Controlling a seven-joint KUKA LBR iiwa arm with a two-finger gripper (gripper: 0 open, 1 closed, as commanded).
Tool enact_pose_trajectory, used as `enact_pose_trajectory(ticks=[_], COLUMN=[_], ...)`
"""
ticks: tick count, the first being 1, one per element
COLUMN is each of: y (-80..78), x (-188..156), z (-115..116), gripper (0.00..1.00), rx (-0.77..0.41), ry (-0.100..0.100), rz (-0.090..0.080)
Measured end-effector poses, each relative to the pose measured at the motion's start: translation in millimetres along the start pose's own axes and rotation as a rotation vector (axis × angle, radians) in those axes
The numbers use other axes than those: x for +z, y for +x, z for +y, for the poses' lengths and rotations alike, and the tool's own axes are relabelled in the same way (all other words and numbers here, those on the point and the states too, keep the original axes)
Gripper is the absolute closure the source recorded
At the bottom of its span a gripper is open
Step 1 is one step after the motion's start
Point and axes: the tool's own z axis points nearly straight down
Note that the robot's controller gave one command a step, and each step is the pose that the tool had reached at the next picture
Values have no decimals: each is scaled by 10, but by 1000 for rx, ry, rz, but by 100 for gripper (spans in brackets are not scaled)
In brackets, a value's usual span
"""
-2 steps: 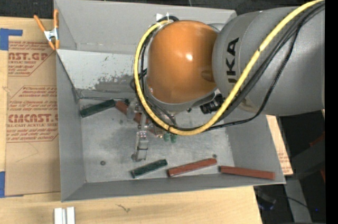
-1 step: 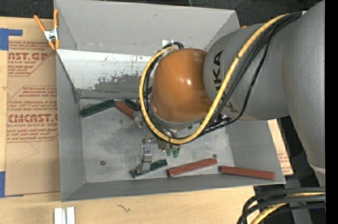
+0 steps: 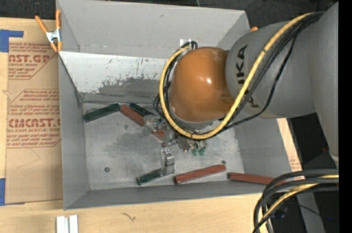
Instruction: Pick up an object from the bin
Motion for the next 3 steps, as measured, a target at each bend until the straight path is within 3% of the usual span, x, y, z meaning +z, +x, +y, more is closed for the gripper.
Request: enact_pose_trajectory(ticks=[1,2,3], y=[137,49,142], x=[124,822,840], z=[-46,92,175], gripper=[0,0,100], rx=[31,-120,51], ry=[-1,0,-1], rz=[-2,-5,-1])
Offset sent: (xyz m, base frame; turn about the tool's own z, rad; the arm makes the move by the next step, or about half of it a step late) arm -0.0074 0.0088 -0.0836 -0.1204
